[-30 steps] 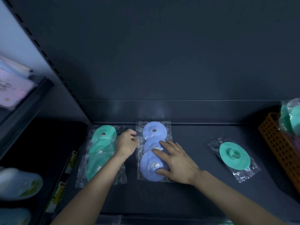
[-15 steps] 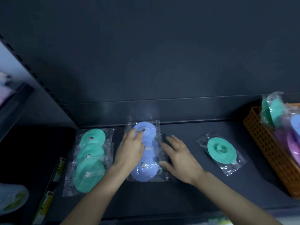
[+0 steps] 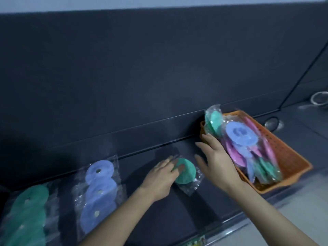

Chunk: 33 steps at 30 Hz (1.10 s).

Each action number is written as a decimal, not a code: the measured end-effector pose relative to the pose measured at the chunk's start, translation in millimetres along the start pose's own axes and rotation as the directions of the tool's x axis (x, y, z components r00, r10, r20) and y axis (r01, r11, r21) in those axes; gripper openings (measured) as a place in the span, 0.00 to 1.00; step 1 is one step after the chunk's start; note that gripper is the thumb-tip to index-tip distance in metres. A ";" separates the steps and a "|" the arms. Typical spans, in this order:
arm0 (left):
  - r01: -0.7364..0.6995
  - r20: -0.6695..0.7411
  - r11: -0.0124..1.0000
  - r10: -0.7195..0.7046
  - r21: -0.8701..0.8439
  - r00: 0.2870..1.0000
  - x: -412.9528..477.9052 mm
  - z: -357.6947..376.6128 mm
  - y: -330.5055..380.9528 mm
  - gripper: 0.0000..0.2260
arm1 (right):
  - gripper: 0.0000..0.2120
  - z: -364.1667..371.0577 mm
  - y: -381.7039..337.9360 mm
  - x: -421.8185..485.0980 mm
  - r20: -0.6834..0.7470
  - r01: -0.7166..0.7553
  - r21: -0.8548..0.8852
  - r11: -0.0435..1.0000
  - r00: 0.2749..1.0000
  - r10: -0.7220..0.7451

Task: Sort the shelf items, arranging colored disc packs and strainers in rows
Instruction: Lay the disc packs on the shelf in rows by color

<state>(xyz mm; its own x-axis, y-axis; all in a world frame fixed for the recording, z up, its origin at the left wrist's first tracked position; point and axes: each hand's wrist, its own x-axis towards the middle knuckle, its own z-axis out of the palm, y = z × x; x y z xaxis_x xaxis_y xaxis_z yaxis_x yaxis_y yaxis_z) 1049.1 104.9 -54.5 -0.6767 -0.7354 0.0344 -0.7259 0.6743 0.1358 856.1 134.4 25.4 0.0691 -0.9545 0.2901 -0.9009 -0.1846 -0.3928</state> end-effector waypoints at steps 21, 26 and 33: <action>0.372 0.021 0.927 -0.373 0.042 0.927 28.6 12.4 21.5 0.27 | 0.31 -61.7 120.6 41.7 0.181 -0.265 0.058 0.962 0.951 0.251; 0.430 -0.005 0.902 -0.430 0.031 0.903 20.3 11.9 22.9 0.26 | 0.06 -74.7 132.8 42.3 -0.007 -0.221 0.031 0.975 0.975 0.221; 0.436 -0.181 0.892 -0.452 -0.123 0.874 7.4 2.8 27.4 0.13 | 0.15 -78.6 104.3 32.9 -0.337 -0.119 0.309 0.944 0.914 0.225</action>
<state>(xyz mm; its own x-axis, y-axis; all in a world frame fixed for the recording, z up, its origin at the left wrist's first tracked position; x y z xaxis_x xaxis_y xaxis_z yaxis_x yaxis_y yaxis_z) 1023.8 118.2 -53.3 -0.2410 -0.9592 0.1481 -0.9270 0.2727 0.2576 730.7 102.1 62.6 -0.2844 -0.8350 0.4710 -0.7260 -0.1333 -0.6747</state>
